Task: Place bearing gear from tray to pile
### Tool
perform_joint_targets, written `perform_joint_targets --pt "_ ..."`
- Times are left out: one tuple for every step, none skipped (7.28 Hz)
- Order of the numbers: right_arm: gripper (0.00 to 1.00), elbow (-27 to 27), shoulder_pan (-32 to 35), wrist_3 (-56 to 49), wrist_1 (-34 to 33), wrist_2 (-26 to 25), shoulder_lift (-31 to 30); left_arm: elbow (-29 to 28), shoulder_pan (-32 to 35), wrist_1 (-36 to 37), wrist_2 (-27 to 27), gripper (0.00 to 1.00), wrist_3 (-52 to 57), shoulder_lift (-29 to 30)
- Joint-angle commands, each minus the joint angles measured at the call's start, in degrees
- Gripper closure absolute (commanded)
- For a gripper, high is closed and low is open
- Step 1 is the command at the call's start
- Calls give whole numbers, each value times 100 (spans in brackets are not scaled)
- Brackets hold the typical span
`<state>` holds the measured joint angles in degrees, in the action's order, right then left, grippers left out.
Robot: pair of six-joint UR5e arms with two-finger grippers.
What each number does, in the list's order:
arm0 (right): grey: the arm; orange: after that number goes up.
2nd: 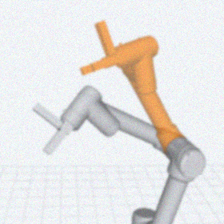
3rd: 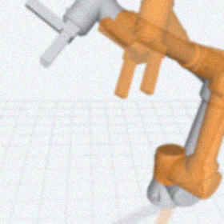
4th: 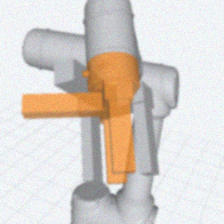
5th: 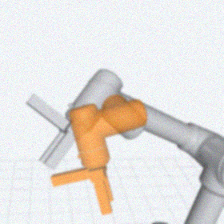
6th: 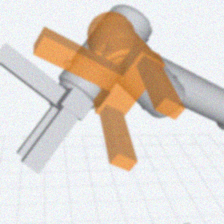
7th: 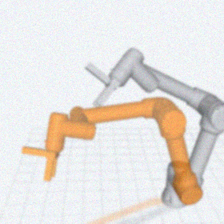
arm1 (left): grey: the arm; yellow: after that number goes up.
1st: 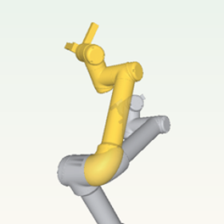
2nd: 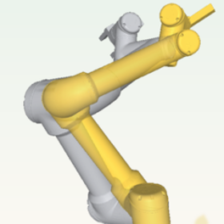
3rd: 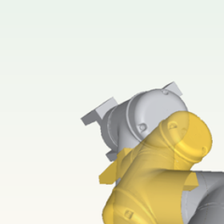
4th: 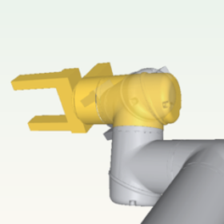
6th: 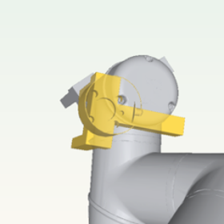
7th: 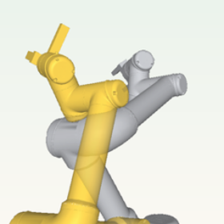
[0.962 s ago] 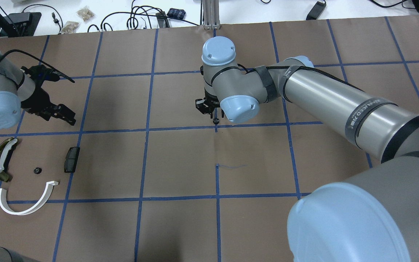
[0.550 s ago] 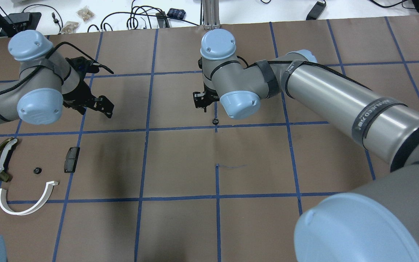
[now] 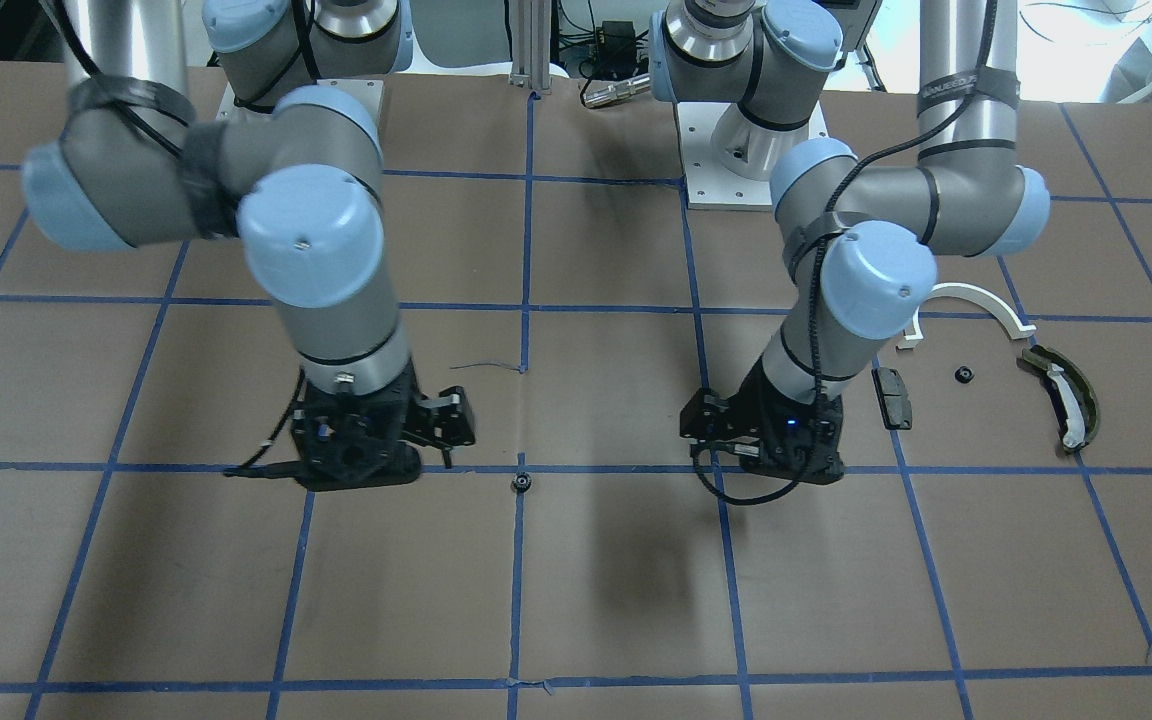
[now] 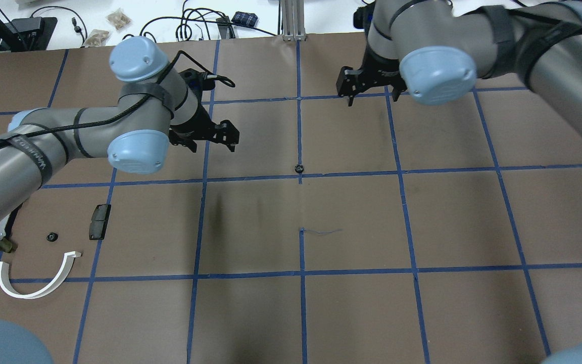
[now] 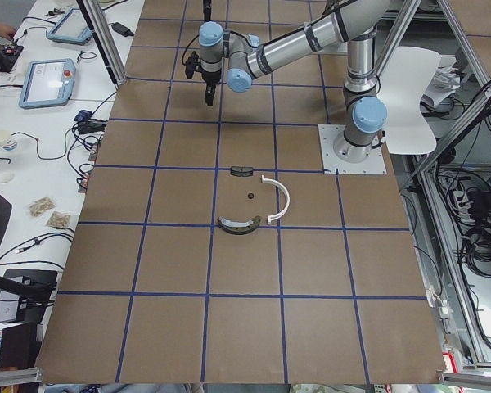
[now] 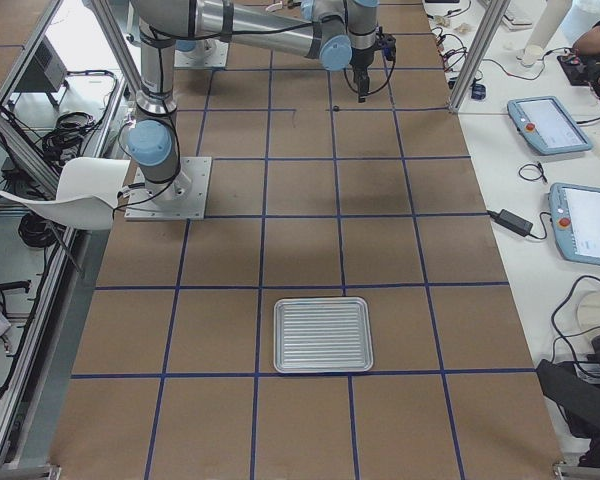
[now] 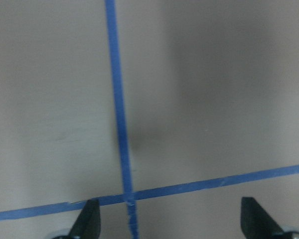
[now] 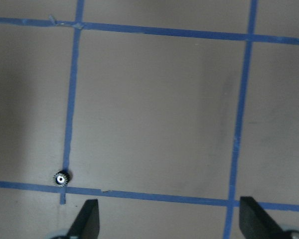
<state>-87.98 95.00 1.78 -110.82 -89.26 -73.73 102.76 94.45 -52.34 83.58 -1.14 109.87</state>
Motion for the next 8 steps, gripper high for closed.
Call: perform_joint_targets --pt "0 44 -674 -195 909 -12 -570 -579 852 57 26 3 -1304 559" --pt "0 10 -720 -196 1078 -3 -807 -939 1160 49 27 3 -1780 902" --pt "0 53 -711 -196 1115 58 -888 -1238 1415 49 227 2 -2002 1236" --pt "0 -25 -720 -213 1098 93 -950 -1415 1714 49 438 2 -2439 1500" --pt "0 -26 -720 -222 1054 93 -950 -1495 1899 57 579 1 -2574 1685" --pt "0 53 -676 -161 1045 59 -968 -1522 1919 66 624 1 -2584 1757" --pt "0 106 -667 -126 1097 -3 -924 -1505 1928 66 624 1 -2541 1810" --pt "0 176 -676 -108 1228 -12 -915 -1505 1919 58 642 2 -2488 1784"
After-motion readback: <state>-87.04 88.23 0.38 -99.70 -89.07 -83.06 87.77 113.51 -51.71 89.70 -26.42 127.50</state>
